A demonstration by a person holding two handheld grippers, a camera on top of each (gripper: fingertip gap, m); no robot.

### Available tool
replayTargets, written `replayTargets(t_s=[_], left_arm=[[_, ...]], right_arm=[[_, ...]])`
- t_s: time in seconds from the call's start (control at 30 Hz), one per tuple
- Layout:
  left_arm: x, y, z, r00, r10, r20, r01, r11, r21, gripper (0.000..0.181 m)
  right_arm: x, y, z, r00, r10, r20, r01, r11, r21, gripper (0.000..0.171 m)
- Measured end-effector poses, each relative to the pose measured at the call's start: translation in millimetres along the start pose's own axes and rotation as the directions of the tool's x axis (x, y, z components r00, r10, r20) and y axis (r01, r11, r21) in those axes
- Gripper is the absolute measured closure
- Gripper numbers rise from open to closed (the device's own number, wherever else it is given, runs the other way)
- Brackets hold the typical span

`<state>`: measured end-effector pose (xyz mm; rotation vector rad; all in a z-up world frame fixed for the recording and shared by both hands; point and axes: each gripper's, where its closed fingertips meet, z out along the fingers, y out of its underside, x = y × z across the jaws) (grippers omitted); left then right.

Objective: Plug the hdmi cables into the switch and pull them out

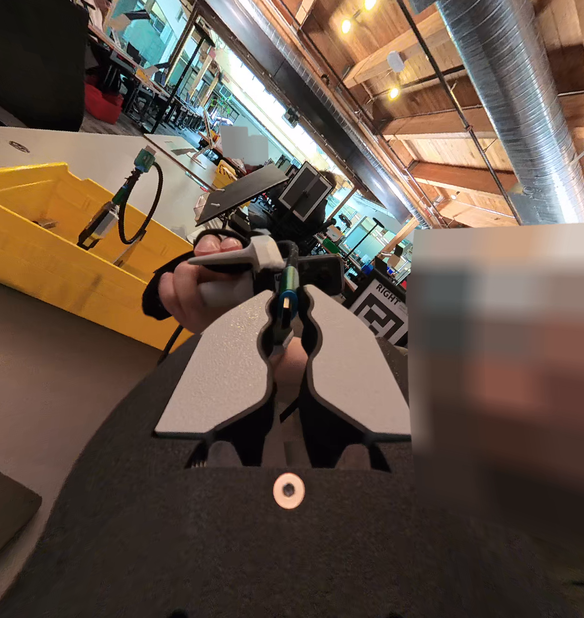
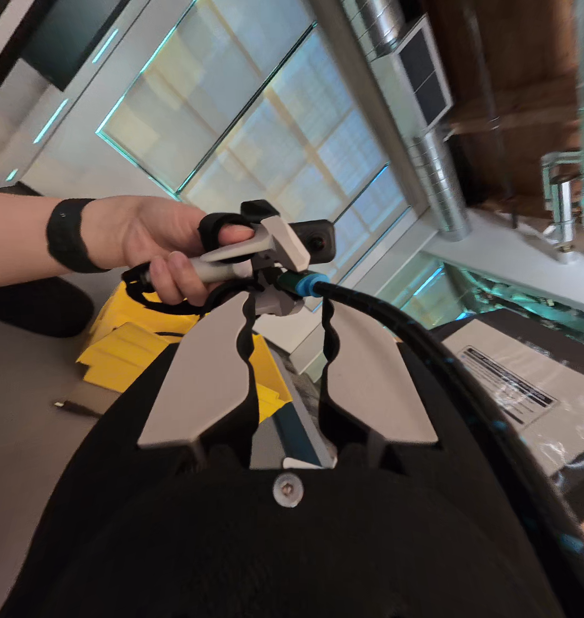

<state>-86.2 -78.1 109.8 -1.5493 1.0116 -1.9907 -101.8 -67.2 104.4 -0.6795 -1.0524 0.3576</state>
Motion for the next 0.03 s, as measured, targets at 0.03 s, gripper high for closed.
replayTargets(t_s=[0.03], left_arm=[[0.8,1.3,-1.0,1.000,0.001,0.000,-0.001,1.000,-0.012,0.170]], right_arm=[[-2.2,-0.4,0.4,1.000,0.005,0.026,-0.005,1.000,-0.006,0.132]])
